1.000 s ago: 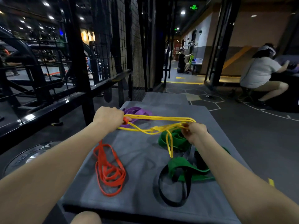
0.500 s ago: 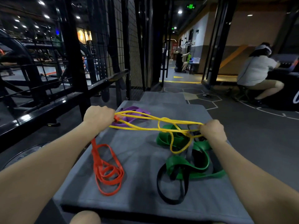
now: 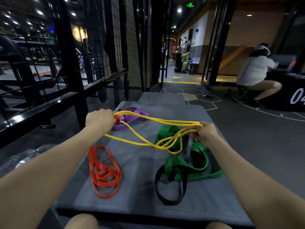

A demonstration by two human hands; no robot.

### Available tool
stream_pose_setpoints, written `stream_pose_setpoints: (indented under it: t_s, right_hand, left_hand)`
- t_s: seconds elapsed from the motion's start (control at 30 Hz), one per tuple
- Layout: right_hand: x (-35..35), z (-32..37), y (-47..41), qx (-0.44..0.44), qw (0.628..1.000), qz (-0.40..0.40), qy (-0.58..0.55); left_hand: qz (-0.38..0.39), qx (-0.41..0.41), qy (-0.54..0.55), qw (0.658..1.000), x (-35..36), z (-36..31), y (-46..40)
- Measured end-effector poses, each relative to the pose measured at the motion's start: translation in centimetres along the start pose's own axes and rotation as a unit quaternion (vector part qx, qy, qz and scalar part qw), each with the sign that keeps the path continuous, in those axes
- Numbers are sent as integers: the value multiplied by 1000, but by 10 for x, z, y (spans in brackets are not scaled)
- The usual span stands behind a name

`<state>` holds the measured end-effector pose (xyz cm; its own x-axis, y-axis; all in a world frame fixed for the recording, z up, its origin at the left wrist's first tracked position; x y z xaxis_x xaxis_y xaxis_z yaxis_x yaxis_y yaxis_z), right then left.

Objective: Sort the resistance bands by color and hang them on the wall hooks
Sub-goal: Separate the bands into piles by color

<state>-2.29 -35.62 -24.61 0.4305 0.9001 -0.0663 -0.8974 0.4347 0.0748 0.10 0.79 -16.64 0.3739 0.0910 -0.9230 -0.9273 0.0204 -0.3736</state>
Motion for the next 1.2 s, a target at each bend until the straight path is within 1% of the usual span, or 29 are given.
stream_pose_setpoints:
  t_s: [0.03,0.07,0.1,0.13,0.17,0.23,0.3,0.33,0.37,0.4,0.43,0.47,0.5,0.53,0.6,0.7,0.73,0.8,0.87,0.9,0.93,0.97,1.0,1.07,1.1,1.2]
  right_hand:
    - [3,2,2,-6,1000,15,-8]
    - [2,4,2,-18,1000,18,9]
    - [-4,9,3,-41,997,-1,65]
    - [-15,17,5,-79,984,-42,155]
    - [-28,26,8,-123,956,-91,250]
    - [-46,42,24,-203,879,-169,396]
    - [-48,48,38,-260,801,-193,503]
    - [-49,45,38,-255,789,-193,524]
    - [-53,38,36,-224,803,-197,517]
    - [-60,30,32,-167,840,-203,474]
    - [-67,18,26,-90,895,-201,389]
    - [-67,4,22,-14,943,-176,283]
    - [-61,-9,19,44,973,-143,174]
    - [-53,-15,18,70,986,-117,96]
    - [-34,-15,18,66,994,-87,28]
    - [-1,-1,25,57,998,-23,-7]
    - [10,6,28,55,998,-2,-8]
    - [25,20,34,48,999,24,-1]
    - [35,28,37,44,998,38,9]
    - [37,31,39,46,998,40,8]
    - [39,33,39,54,998,37,5]
    - [40,33,38,63,998,28,2]
    - [41,33,37,73,997,18,-7]
    - [42,28,38,111,992,-5,-51]
    - [43,25,38,125,990,-18,-70]
    - [47,26,45,136,985,-35,-100]
  left_hand:
    - [0,-3,12,1000,0,-3,0]
    - [-2,5,7,1000,0,-7,1]
    - [-4,19,-11,1000,0,-11,1]
    - [-6,34,-35,999,0,-15,2]
    - [-7,42,-58,997,0,-16,3]
    - [-13,53,-99,994,2,-14,5]
    - [-24,63,-132,989,5,-13,8]
    - [-28,65,-134,988,5,-15,9]
    - [-28,69,-129,989,6,-18,10]
    - [-28,72,-120,990,5,-23,9]
    - [-23,70,-113,991,6,-28,9]
    - [-14,64,-97,993,5,-33,10]
    - [-9,53,-69,996,4,-37,10]
    - [-2,28,-18,999,2,-39,11]
    - [22,-31,116,993,3,-41,11]
    - [82,-57,283,954,14,-58,10]
    - [93,-64,335,935,18,-65,12]
    - [107,-80,455,880,26,-78,16]
    - [127,-84,533,832,31,-96,25]
    - [141,-75,551,819,32,-106,30]
    - [150,-55,559,814,31,-118,36]
    - [157,-29,554,817,32,-128,40]
    - [162,-1,537,828,31,-137,44]
    - [175,39,502,846,32,-151,48]
    - [186,45,499,845,32,-155,51]
    - [220,37,526,821,36,-158,58]
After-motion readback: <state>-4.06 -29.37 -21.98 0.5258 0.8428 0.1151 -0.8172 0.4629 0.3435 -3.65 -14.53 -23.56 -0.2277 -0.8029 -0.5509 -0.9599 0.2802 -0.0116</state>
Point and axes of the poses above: each hand's wrist, its own y-axis away from the middle knuckle, its own x-axis out of the palm, z = x × y, the point moved 8 cm from there along -y, towards the middle knuckle
